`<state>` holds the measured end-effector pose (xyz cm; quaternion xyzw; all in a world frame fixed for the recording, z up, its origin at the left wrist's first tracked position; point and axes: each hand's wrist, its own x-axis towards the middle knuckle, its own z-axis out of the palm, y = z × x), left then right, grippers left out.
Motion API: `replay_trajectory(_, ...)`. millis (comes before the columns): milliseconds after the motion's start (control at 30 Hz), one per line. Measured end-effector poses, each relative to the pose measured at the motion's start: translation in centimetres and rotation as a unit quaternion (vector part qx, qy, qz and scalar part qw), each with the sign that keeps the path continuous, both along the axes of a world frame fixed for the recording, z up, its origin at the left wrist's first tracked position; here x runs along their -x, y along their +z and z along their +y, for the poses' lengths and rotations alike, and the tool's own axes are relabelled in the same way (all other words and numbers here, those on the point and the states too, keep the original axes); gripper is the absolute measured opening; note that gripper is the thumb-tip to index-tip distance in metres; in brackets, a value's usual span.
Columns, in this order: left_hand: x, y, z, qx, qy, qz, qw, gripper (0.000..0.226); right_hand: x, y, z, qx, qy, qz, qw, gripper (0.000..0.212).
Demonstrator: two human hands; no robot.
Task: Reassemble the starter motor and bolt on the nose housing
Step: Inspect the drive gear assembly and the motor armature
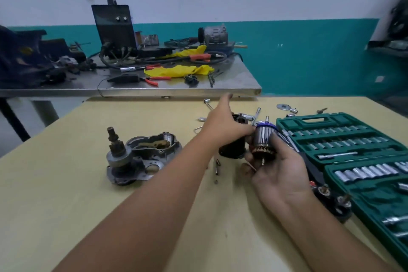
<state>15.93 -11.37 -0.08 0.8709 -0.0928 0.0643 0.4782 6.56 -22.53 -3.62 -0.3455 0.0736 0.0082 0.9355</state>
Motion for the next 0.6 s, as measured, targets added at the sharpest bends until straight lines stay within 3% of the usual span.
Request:
replay_trajectory(100, -1.9, -0.5, -0.4, 0.019, -0.007, 0.022, 1.000, 0.074, -0.1, 0.2, 0.1, 0.026, -0.017, 0.000, 1.000, 0.055)
replay_trajectory(200, -1.9, -0.4, 0.0, 0.034, 0.020, -0.001, 0.999, 0.060, -0.1, 0.4, 0.6, 0.023, -0.036, -0.021, 0.999, 0.058)
replay_trajectory(267, -1.1, 0.3, 1.1, 0.169, 0.080, 0.006, 0.982, 0.050, 0.2, 0.8, 0.6, 0.004, -0.025, -0.051, 0.998, 0.053)
replay_trajectory(367, 0.8, 1.8, 3.7, 0.446, 0.123, 0.068, 0.884, 0.033, 0.7, 1.0, 0.0, -0.025, 0.008, -0.106, 0.994, 0.041)
replay_trajectory(433, 2.7, 2.0, 5.3, 0.570, 0.103, 0.118, 0.807, 0.027, 0.8, 1.0, -0.4, -0.021, 0.011, -0.137, 0.990, 0.034)
replay_trajectory(500, 4.8, 1.2, 6.3, 0.647, 0.064, 0.164, 0.742, 0.031, 0.7, 1.2, -0.6, 0.033, -0.021, -0.151, 0.988, 0.036)
replay_trajectory(600, 7.2, 0.1, 6.5, 0.717, 0.010, 0.234, 0.657, 0.047, 0.7, 1.6, -0.9, 0.127, -0.076, -0.194, 0.970, 0.061)
